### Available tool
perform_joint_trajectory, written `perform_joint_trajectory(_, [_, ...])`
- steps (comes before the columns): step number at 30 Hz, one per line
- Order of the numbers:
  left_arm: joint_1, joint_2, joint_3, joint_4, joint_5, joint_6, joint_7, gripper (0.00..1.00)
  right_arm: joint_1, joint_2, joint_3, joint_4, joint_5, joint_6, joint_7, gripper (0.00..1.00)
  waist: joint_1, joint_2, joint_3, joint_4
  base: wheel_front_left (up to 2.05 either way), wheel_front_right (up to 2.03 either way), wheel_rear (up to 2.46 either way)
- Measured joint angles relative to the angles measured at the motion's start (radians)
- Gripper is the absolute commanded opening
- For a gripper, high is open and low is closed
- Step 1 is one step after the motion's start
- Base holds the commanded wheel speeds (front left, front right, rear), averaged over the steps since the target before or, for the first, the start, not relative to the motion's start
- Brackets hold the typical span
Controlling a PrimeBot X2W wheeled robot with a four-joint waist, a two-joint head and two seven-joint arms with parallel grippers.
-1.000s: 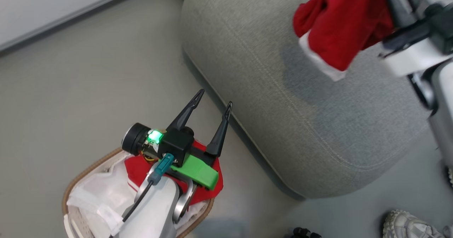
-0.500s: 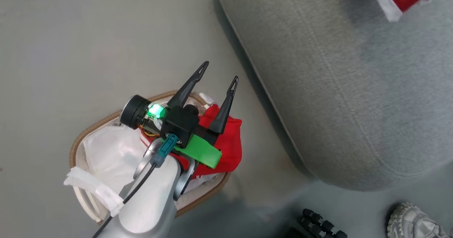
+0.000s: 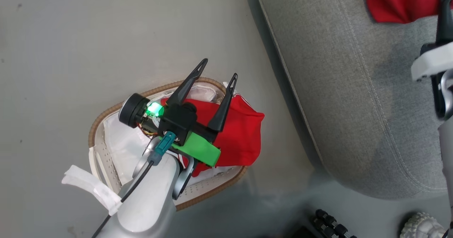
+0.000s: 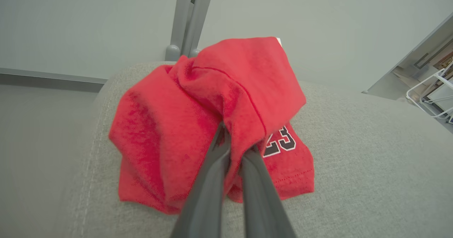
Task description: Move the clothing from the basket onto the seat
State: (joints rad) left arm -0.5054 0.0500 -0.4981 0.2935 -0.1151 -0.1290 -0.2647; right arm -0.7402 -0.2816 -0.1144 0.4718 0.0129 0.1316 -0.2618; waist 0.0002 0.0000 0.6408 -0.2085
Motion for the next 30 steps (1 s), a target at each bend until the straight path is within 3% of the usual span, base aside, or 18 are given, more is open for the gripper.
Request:
perform_joint_trajectory(3, [0.018,0.000,0.012,0.003,-0.006,0.000,0.000,1.00,0.049,0.016,-0.006,0.007,0.000,0.000,0.000,0.00,0.0000,0.0000,-0.024,-0.001,0.00,0.00,0.00])
perform_joint_trajectory(4, [0.024,0.000,0.015,0.003,-0.007,0.000,0.000,1.00,0.065,0.023,-0.014,0.006,0.000,0.000,0.000,0.40,0.0000,0.0000,-0.034,-0.003,0.00,0.00,0.00])
perform_joint_trajectory(5, [0.030,0.000,0.019,0.003,-0.008,0.000,0.000,1.00,0.080,0.028,-0.021,0.002,0.001,0.000,0.000,1.00,0.0000,0.0000,-0.044,-0.004,0.00,0.00,0.00])
perform_joint_trajectory(12, [0.083,-0.001,0.072,-0.005,-0.032,0.011,0.000,1.00,0.181,0.057,-0.030,-0.040,0.003,0.000,0.000,1.00,-0.0001,0.0000,-0.117,-0.009,0.00,0.00,0.00])
perform_joint_trajectory(19, [0.149,-0.001,0.153,-0.015,-0.055,0.034,0.000,1.00,0.271,0.081,0.039,-0.085,0.040,0.000,0.000,1.00,-0.0002,0.0000,-0.202,0.005,0.00,0.00,0.00])
perform_joint_trajectory(30, [0.284,-0.001,0.296,-0.016,-0.078,0.076,0.000,1.00,0.377,0.121,0.139,-0.135,0.078,0.000,0.000,1.00,-0.0002,0.0000,-0.334,0.081,0.00,0.00,0.00])
